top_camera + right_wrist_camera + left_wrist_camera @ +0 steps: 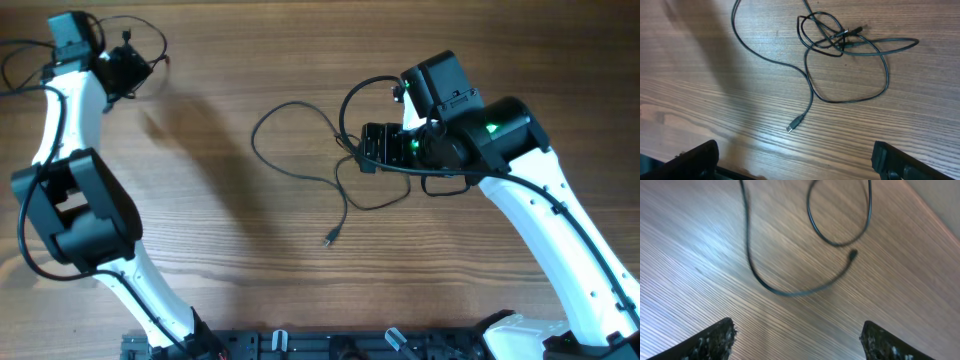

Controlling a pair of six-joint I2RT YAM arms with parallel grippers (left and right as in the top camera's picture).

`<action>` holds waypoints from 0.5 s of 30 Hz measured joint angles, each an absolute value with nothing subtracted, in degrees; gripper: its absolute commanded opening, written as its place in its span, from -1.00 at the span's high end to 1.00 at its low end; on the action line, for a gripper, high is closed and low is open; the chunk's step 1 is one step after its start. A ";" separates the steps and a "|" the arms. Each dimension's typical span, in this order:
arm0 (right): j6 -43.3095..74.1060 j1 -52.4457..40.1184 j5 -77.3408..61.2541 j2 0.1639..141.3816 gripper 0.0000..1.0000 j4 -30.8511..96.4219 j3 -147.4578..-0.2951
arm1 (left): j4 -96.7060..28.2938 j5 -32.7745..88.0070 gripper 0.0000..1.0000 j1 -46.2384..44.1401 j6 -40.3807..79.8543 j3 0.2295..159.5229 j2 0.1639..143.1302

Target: Untangle cables

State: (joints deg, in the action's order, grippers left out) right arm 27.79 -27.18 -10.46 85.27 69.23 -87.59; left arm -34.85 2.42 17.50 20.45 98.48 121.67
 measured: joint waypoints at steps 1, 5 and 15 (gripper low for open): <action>27.77 -27.18 -10.48 85.27 -1.00 69.49 -87.59 | -35.05 2.00 -0.95 16.80 22.52 98.48 122.23; 27.77 -27.18 -10.48 85.27 -0.99 70.87 -87.57 | -33.63 0.75 -0.95 16.08 25.89 98.41 126.34; 27.77 -27.18 -10.48 85.27 -1.00 69.76 -87.57 | -24.43 0.36 -0.81 16.56 33.93 98.41 131.20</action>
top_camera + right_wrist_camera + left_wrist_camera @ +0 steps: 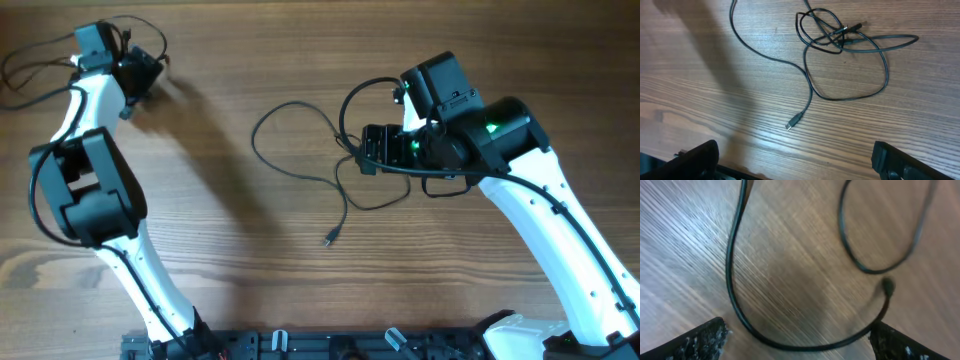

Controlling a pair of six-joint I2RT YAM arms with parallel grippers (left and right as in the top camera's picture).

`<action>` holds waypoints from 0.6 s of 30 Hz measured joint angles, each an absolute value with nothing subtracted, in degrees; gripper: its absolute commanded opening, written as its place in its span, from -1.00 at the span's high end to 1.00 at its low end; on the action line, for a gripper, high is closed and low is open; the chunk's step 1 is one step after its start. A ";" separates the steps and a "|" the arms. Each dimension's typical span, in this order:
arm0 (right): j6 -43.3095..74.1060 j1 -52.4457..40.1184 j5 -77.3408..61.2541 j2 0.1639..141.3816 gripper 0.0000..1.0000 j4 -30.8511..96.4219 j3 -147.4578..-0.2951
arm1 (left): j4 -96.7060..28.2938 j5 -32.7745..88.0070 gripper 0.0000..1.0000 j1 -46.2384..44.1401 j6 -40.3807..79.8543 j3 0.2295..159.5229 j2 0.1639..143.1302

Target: Untangle cables

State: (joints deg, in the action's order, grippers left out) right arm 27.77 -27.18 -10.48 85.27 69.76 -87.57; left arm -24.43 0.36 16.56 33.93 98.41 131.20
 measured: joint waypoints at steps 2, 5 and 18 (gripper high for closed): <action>27.77 -27.18 -10.48 85.27 -1.00 69.14 -87.57 | -22.50 0.32 -0.62 16.51 36.14 98.54 132.20; 27.77 -27.18 -10.48 85.27 -1.00 68.95 -87.57 | -19.29 0.43 0.38 16.53 40.36 98.56 133.10; 27.77 -27.18 -10.48 87.59 -1.00 69.43 -87.57 | -0.78 14.26 0.64 16.56 42.33 98.32 134.08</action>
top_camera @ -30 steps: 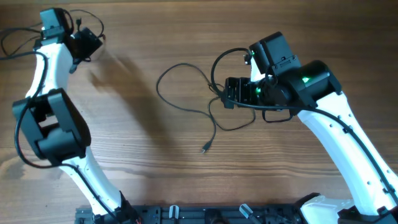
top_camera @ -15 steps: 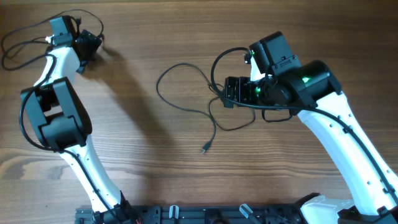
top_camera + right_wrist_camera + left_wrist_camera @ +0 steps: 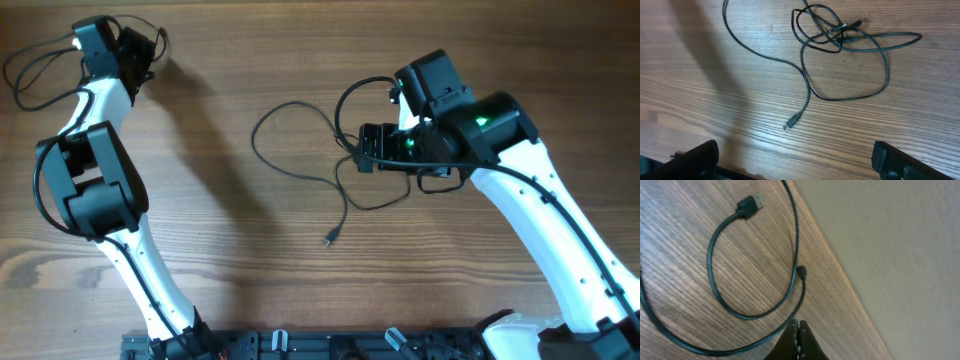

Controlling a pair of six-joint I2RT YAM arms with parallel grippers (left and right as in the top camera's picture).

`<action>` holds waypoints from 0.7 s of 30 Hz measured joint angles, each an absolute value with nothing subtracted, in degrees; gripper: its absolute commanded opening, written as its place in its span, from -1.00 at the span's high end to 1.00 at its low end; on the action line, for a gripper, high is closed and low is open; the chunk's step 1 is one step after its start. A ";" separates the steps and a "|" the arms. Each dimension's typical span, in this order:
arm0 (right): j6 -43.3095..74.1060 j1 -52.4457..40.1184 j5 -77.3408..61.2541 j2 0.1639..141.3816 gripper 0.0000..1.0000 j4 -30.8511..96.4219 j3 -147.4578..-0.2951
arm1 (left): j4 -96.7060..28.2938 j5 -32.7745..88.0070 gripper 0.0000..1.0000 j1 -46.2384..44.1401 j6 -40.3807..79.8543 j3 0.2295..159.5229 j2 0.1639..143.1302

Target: Untangle cables

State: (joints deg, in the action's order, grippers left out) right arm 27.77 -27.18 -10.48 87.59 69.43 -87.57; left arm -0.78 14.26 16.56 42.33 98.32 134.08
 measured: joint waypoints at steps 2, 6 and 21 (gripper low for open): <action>27.77 -27.18 -10.50 88.27 -0.99 69.43 -87.57 | -0.99 14.98 0.31 16.56 41.87 98.32 133.84; 27.77 -27.18 -10.72 89.52 -0.99 69.43 -87.55 | -4.23 15.40 -0.26 16.88 40.62 98.35 133.05; 27.77 -27.18 -10.96 90.02 -1.00 67.75 -87.48 | -36.80 20.71 -1.00 23.42 28.77 98.63 111.59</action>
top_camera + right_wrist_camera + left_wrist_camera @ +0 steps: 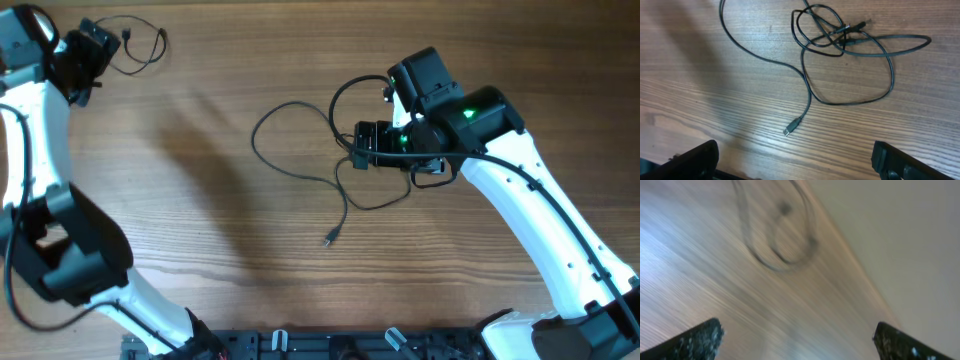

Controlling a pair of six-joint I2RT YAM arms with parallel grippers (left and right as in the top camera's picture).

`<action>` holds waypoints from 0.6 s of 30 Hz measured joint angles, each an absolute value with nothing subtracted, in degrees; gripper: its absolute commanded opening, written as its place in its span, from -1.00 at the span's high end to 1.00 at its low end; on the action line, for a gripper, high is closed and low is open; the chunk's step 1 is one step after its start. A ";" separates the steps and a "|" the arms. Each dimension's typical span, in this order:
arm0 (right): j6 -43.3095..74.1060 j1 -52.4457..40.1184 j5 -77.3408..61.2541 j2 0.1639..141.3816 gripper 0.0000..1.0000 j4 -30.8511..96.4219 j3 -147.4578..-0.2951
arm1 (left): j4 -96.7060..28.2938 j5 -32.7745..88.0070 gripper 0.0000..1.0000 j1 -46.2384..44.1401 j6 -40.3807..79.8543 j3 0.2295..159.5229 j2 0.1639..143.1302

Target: Untangle cables

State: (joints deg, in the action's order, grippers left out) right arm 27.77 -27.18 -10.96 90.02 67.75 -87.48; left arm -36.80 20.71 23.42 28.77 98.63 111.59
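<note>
A thin black cable (285,140) lies mid-table, one long loop ending in a USB plug (792,127). Its knotted part (832,32) sits at the far side in the right wrist view. My right gripper (796,165) hovers open above the wood near the plug, nothing between its fingers; from overhead the right gripper (372,145) covers the knot. A second small black cable (140,40) lies coiled at the far left corner, and shows blurred as the small cable (777,235) in the left wrist view. My left gripper (85,50) is just left of it, open and empty.
The table's far edge (855,260) runs close behind the small cable, with beige floor beyond it. A black rail (330,345) lines the table's near edge. Both white arms reach in from that near side.
My left gripper was shut beside the small cable's curve; now it is open and has swung left, away from that cable. The right gripper and the middle cable have hardly moved.
At first my left gripper was open above the small cable at the far left corner, then open and closer to it, then shut at its curve, and now open again to its left. All along, my right gripper stayed open over the knotted cable.
</note>
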 measured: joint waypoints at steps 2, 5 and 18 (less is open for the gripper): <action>27.77 -27.18 -10.94 90.02 -1.00 67.42 -87.46 | -43.31 29.43 -1.00 22.57 28.34 98.98 109.78; 27.77 -27.18 -10.94 90.02 -1.00 67.48 -87.46 | -56.73 35.48 -1.00 17.89 23.97 98.65 109.84; 27.75 -27.18 -10.92 90.02 -0.99 72.82 -87.31 | -45.15 1.69 -0.61 -13.10 16.38 90.32 114.28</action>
State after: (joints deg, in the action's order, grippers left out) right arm 27.75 -27.18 -10.92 90.02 72.82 -87.31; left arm -45.15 1.69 -13.10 16.38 90.32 114.28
